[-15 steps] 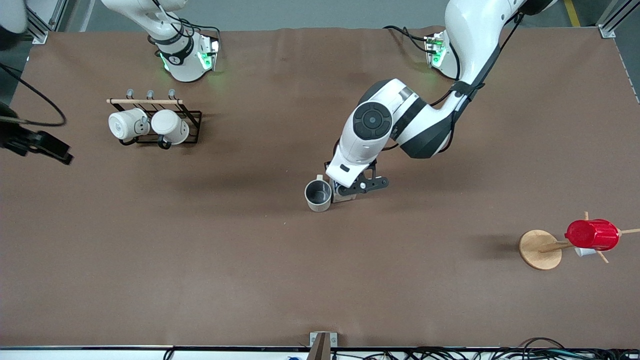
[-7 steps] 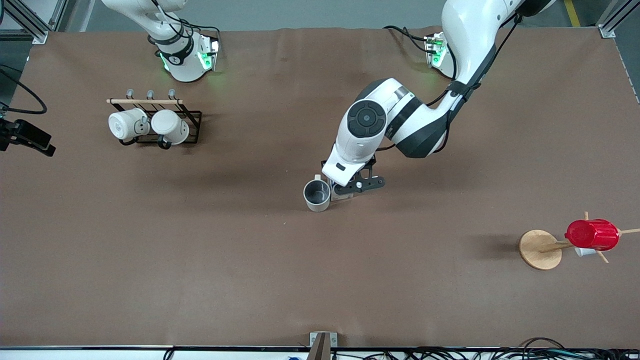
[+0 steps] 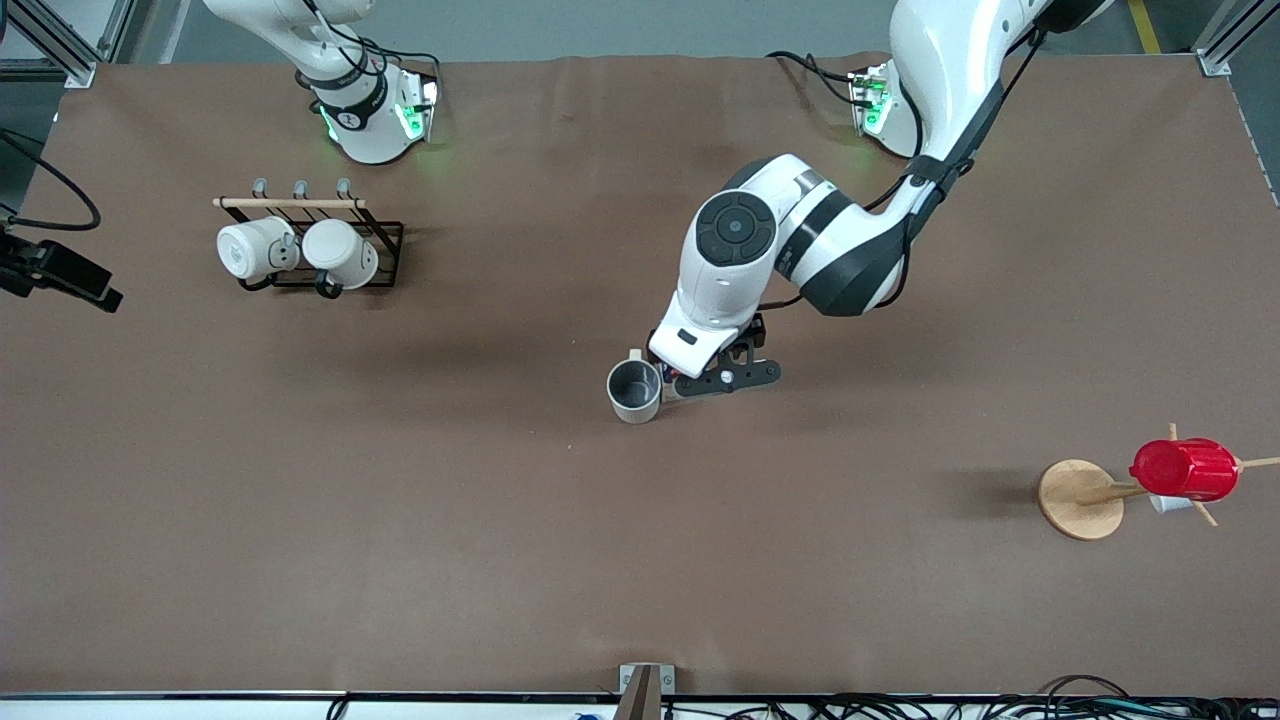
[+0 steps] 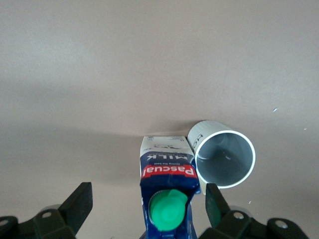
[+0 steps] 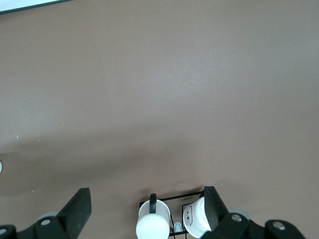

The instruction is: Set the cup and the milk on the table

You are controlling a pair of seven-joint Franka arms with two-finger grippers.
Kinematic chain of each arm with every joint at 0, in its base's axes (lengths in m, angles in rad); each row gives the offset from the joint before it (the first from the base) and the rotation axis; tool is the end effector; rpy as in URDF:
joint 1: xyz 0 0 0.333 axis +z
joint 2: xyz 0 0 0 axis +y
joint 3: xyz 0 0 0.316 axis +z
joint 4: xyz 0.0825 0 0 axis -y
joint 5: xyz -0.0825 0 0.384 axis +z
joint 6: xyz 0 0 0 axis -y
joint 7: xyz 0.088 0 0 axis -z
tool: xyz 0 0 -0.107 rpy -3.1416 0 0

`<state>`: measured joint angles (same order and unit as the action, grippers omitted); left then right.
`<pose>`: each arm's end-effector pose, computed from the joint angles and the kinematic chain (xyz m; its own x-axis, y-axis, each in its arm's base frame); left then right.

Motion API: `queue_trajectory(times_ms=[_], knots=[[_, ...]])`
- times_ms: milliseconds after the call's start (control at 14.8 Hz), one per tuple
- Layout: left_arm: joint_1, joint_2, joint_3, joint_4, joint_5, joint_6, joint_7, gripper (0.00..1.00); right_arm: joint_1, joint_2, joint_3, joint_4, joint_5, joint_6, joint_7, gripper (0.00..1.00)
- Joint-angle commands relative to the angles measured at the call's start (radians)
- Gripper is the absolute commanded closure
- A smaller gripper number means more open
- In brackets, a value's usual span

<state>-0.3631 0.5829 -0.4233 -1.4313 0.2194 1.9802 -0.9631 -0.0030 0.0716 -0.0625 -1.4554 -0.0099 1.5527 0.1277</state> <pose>0.5476 -0.4504 0.3778 0.9879 0.1544 -0.0104 0.1547 -0.9875 0.0298 0.5744 -0.0373 0.6369 0.9810 -0.1919 0.0275 -0.1922 -0.9813 0.0110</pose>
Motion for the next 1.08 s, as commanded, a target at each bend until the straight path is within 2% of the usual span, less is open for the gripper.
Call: queue_trajectory(times_ms=[0, 135, 338, 406, 541, 880, 1015], knots=[[0.021, -0.061, 0.005, 0.002, 0.031, -0.087, 0.021, 0.0, -0.002, -0.012, -0.003, -0.002, 0.019, -0.019, -0.019, 0.0], [0.114, -0.107, -0.014, 0.026, 0.035, -0.151, 0.087, 0.0, 0.0, -0.012, -0.003, 0.015, 0.015, -0.023, -0.057, 0.0], [0.142, -0.222, -0.015, 0.025, 0.018, -0.279, 0.188, 0.0, 0.0, -0.012, -0.003, 0.021, 0.007, -0.029, -0.117, 0.0], [0.18, -0.26, -0.015, 0.023, 0.02, -0.297, 0.225, 0.0, 0.0, -0.012, -0.003, 0.021, 0.002, -0.029, -0.119, 0.0], [0.249, -0.307, -0.032, 0.017, 0.017, -0.316, 0.398, 0.0, 0.0, -0.012, -0.003, 0.021, 0.002, -0.032, -0.119, 0.0], [0.352, -0.392, -0.034, 0.012, 0.011, -0.363, 0.504, 0.0, -0.002, -0.01, -0.005, 0.047, 0.005, -0.042, -0.132, 0.0], [0.388, -0.416, -0.034, 0.012, -0.017, -0.365, 0.579, 0.0, 0.001, -0.01, -0.003, 0.059, 0.005, -0.115, -0.129, 0.0]])
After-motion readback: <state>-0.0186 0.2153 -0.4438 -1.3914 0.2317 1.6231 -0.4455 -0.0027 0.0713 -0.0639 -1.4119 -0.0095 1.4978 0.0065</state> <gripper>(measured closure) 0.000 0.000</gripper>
